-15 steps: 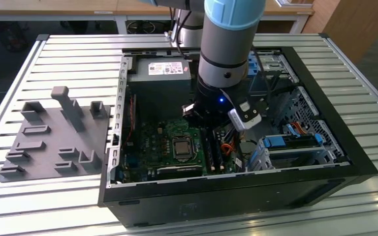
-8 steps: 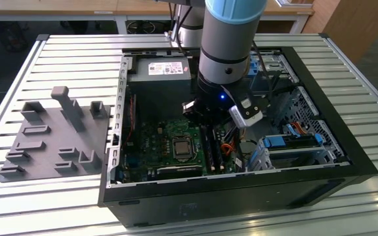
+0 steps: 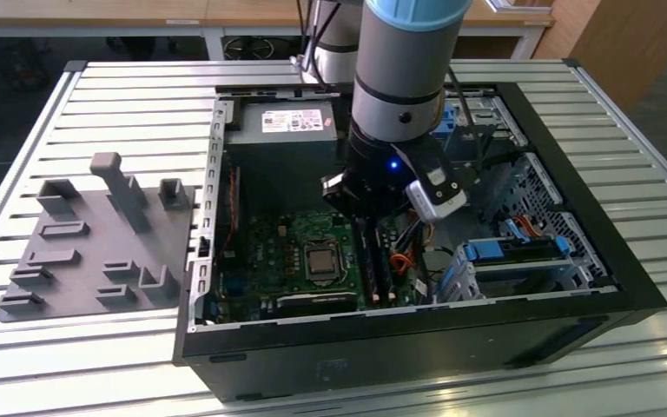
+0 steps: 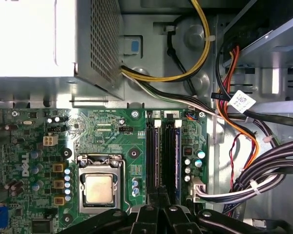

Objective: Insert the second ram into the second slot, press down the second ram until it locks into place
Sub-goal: 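Press down the second ram until it locks into place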

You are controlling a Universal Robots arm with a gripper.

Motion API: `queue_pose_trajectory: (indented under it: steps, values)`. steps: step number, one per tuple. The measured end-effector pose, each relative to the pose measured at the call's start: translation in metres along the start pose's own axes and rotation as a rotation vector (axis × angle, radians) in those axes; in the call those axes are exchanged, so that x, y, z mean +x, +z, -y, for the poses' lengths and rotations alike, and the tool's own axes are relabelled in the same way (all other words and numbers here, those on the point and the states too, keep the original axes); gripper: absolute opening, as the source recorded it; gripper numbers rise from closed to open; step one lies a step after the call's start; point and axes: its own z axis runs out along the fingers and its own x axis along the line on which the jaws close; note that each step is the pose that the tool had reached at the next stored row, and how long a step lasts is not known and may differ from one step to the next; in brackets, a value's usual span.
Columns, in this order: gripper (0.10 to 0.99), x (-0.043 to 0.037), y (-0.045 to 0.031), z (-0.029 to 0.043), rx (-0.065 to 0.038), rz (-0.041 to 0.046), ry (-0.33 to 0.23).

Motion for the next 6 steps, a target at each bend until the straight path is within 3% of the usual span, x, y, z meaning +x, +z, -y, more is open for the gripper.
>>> queue_pose_trajectory:
  steps: [6]
  values:
    - [0.106, 0.0000, -0.0005, 0.0000, 0.000, -0.0001, 0.000]
